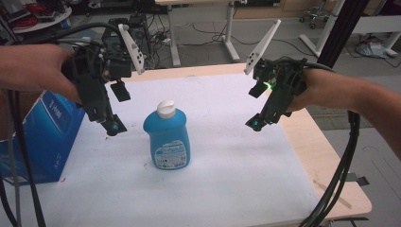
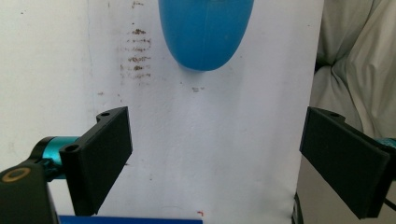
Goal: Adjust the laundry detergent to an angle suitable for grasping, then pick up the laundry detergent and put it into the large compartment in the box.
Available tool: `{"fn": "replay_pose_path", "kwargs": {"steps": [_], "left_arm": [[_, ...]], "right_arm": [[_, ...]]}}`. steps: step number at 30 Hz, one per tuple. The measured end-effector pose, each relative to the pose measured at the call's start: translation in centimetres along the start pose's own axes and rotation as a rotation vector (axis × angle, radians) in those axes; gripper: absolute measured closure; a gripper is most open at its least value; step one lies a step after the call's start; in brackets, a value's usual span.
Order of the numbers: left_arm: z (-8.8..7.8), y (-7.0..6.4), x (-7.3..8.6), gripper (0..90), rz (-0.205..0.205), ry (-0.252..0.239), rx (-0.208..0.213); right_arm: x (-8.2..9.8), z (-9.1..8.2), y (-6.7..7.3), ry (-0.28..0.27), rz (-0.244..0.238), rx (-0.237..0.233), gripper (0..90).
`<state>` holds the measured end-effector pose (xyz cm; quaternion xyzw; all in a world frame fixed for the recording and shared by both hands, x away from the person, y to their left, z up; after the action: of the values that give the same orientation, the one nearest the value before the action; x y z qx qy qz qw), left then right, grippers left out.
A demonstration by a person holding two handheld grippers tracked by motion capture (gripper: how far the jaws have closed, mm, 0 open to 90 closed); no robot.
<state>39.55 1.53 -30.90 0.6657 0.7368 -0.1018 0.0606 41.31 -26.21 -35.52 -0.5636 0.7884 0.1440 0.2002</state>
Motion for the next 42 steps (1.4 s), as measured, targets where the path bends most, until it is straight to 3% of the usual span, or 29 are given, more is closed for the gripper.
{"fn": "replay_pose_path", "kwargs": {"steps": [7, 22, 30, 42], "left_arm": [[-0.1, 0.5, 0.0, 9.3, -0.012, -0.011, -0.006], [-0.5, 0.1, 0.2, 9.3, -0.013, -0.013, -0.015], [-0.9, -0.1, -0.2, 9.2, -0.023, -0.039, -0.014], [-1.1, -1.1, -2.2, 9.2, 0.021, -0.057, 0.001]], "right_arm": [[0.2, -0.6, 0.0, 0.011, 0.001, -0.010, 1.4], [-0.2, -1.1, 0.4, 0.016, -0.012, -0.015, 1.4], [-0.2, -1.2, 0.6, 0.015, -0.012, -0.015, 1.4], [-0.6, -1.0, 0.6, -0.001, -0.031, -0.022, 1.4]]}}
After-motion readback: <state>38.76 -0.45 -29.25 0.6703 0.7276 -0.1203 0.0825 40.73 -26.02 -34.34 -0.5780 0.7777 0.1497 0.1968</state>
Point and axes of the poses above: each handheld gripper's, and its own axes: z roughly forward along the jaws, x roughly out of its underside, y roughly to its left, the point moved 7 cm from there along z, roughly forward along the jaws, and after that the axes turned 3 degrees about -y, right-handed, at the moved point
